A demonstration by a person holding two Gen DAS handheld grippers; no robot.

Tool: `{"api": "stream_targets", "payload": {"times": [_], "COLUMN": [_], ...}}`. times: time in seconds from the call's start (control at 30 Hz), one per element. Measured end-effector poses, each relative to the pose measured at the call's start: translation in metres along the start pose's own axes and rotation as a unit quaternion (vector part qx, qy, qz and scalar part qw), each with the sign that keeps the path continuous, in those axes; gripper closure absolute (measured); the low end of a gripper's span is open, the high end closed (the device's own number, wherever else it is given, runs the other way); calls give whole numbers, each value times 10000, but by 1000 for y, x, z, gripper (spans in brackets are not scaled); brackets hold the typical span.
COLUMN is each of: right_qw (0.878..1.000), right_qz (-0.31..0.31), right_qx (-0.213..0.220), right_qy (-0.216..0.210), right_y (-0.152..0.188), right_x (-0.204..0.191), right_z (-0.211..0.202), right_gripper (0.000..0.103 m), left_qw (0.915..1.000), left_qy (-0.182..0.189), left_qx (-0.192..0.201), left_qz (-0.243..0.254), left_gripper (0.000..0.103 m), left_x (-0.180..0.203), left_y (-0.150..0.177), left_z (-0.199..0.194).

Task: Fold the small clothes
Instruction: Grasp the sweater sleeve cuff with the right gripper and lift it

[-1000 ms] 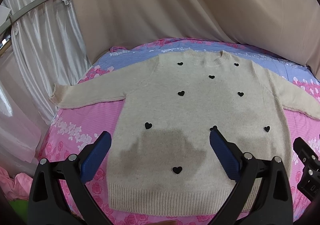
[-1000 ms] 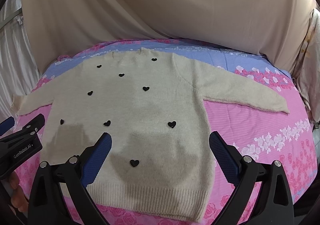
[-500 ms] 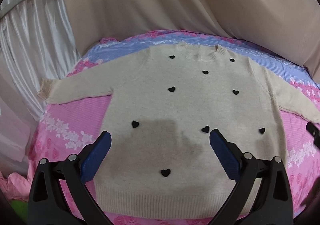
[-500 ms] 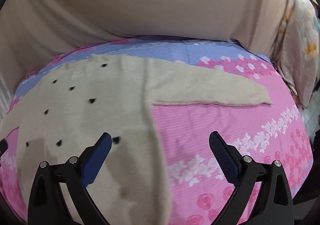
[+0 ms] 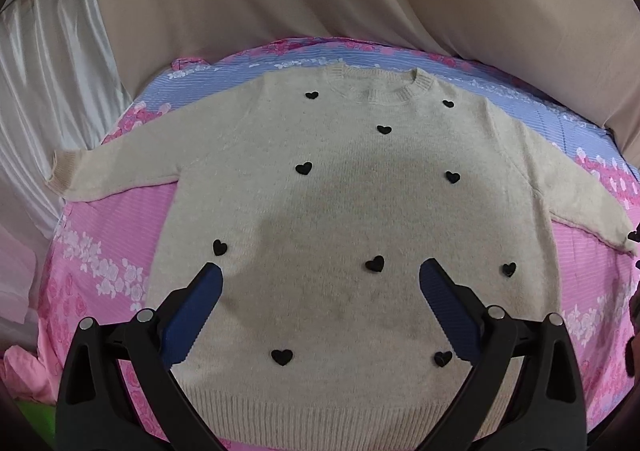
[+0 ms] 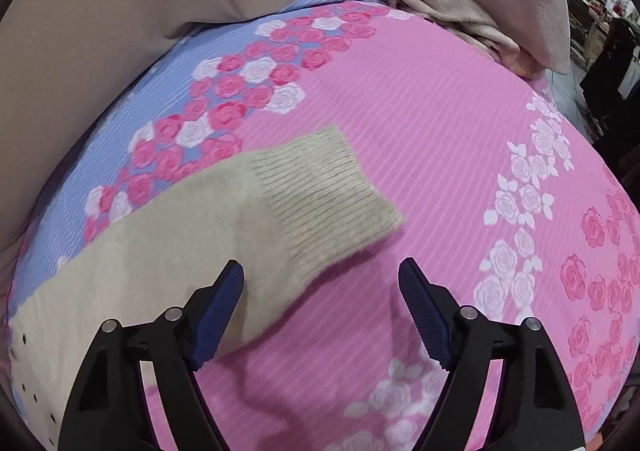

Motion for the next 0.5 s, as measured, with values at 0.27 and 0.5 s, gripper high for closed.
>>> {"api": "stream_targets", "payload": {"times": [0.27,0.5], "right_qw": [9915,9463], "right_qz": [24,-1119], "right_qx": [180,818], "right_qy": [-1287,-2922], "right_y": [-16,-17], "right_x": [-35,-177], "right_z": [-8,-153], "right_gripper": [92,94], "left_qw": [9996,9992], "left_qy": [-48,285], "left_qx": [-51,25], "left_qz": [267,273], "left_gripper": [6,6], "left_x": [12,17], "left_y": [-10,-15], "left_z": [14,16]}}
Point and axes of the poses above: each gripper's, at about its wrist camera, not at the fingertips, and z roughly the way its jaws point, x to its right, y to its underside, the point moved 8 cm from there along z, roughly the way its jaws point, and after that the axes turned 4 degrees about -x, right-handed, at the moved point
